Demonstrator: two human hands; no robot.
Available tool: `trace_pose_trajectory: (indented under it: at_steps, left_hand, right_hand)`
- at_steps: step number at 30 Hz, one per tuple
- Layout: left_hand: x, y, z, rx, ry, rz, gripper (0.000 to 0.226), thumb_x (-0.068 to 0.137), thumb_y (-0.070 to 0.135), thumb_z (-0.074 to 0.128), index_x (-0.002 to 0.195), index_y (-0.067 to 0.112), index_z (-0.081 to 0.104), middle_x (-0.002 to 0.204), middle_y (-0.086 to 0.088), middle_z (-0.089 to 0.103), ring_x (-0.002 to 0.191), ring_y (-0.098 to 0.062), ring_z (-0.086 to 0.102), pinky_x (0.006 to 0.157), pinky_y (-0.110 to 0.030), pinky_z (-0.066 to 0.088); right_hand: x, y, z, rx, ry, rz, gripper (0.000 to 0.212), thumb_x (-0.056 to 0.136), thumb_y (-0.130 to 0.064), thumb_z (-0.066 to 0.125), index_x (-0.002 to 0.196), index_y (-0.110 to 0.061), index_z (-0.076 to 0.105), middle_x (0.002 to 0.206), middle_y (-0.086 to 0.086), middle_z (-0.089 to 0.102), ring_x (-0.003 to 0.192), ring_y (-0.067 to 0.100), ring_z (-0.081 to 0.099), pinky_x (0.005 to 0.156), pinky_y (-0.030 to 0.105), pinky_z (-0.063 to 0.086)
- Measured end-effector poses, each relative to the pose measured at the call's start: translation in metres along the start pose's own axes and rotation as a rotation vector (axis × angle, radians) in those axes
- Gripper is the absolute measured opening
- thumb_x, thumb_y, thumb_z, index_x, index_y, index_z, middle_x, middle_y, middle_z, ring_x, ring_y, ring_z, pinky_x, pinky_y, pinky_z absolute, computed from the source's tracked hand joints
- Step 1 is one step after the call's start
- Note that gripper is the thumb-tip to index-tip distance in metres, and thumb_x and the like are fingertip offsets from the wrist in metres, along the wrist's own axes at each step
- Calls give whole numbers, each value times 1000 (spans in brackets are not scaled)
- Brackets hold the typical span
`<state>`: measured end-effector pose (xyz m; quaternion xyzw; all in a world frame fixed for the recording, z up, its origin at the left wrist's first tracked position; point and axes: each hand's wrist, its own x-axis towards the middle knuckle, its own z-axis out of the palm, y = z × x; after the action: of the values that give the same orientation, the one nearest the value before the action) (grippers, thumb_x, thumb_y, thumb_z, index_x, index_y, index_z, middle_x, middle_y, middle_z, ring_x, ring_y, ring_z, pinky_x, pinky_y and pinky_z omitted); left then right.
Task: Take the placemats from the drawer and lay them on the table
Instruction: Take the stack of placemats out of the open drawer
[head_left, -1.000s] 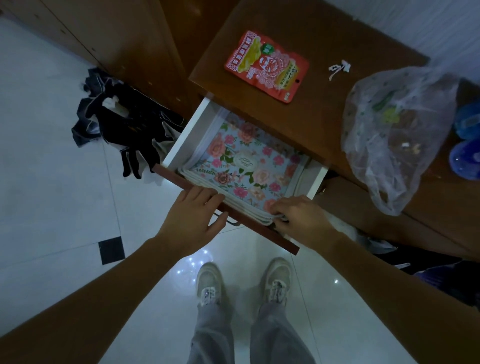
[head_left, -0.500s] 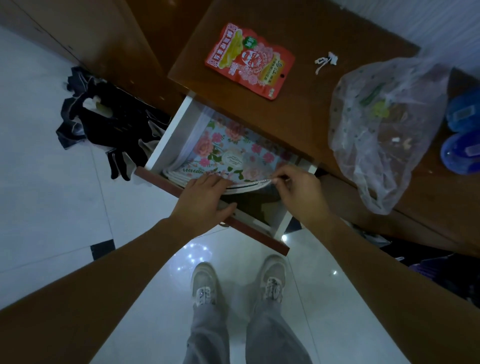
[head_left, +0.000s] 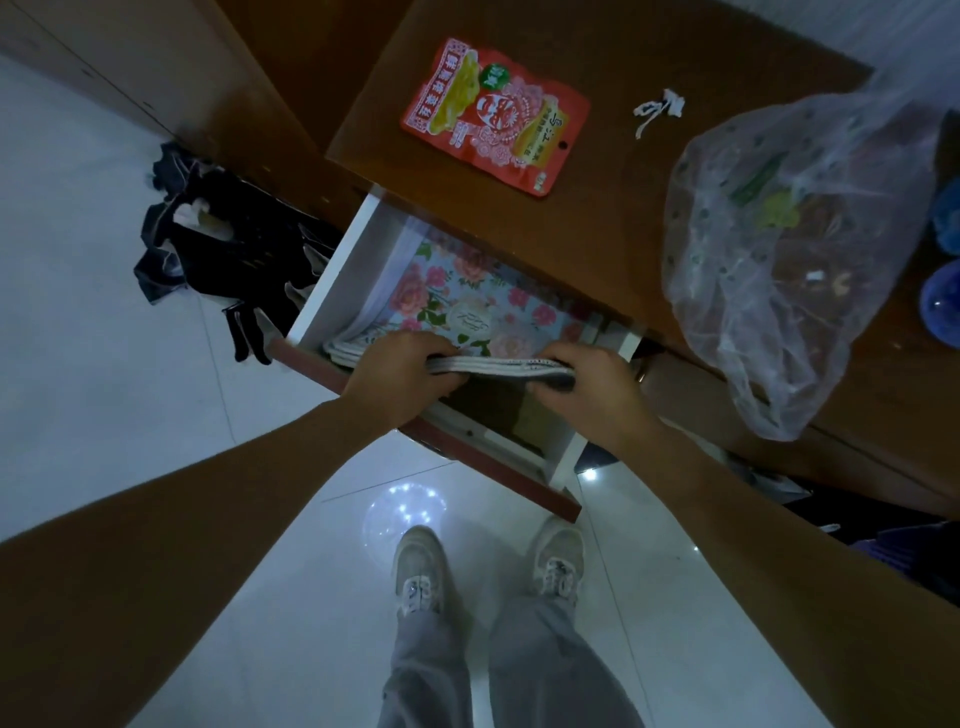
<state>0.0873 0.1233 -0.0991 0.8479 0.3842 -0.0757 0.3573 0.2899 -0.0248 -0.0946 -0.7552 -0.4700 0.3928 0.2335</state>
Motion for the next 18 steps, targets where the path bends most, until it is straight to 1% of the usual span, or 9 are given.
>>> trace_pose_trajectory:
  at_steps: [2,3,5,7,10,13,15,16,18]
  left_hand:
    - [-2,5,-7,-33,25,9,22,89,32,71,106,19,74,95,0,72,80,-9,62,74,-25,53]
    - [-5,9,-14,-62,42,22,23,90,31,71,108,18,73,98,0,73,82,-9,63,76,-27,55]
    - [-14,22,-30,-120,104,38,27,90,27,71,113,14,71,105,1,71,91,-13,66,83,-35,58]
    - [-26,37,-50,-177,173,44,30,90,23,72,117,12,69,109,2,68,99,-17,66,87,-39,58]
    - [-42,63,-88,-225,190,62,27,89,26,72,114,17,70,106,2,69,98,-17,66,84,-41,59]
    - [-57,87,-131,-196,231,21,21,88,32,73,108,23,72,97,8,69,92,-12,64,79,-34,58]
    - [-74,104,-163,-179,288,41,19,87,34,74,103,24,74,94,11,70,88,-8,63,76,-27,54]
    - [-86,113,-180,-170,310,69,17,87,32,74,102,23,74,93,11,70,87,-7,63,76,-25,52]
    - [-111,130,-212,-169,330,98,16,88,30,74,102,24,73,94,11,70,87,-5,62,77,-22,50]
  right_hand:
    - [0,-5,-5,94,86,40,20,85,-28,73,104,-28,69,99,-17,68,94,1,65,82,17,53]
    - [0,-10,-9,160,106,60,22,85,-27,73,106,-27,69,101,-17,68,95,0,65,82,14,52]
    - [-3,-24,-22,274,136,67,24,84,-26,74,108,-25,69,104,-15,70,97,0,65,84,20,54]
    - [-7,-43,-39,345,179,29,25,83,-25,75,107,-23,69,103,-12,71,97,1,66,84,27,57]
    - [-14,-74,-66,406,256,-16,23,82,-22,77,104,-20,70,98,-10,72,93,4,67,81,28,58]
    - [-28,-115,-90,444,297,-49,16,83,-19,77,97,-18,72,92,-8,72,86,7,67,76,27,57]
    - [-42,-149,-106,459,331,-60,13,83,-20,76,95,-19,72,90,-8,73,85,7,68,75,26,56]
    - [-52,-168,-115,468,347,-67,12,84,-20,76,96,-19,72,91,-9,73,86,6,68,76,25,56]
    - [-74,-207,-134,462,381,-97,12,85,-20,75,96,-20,72,91,-11,73,86,2,67,74,17,53]
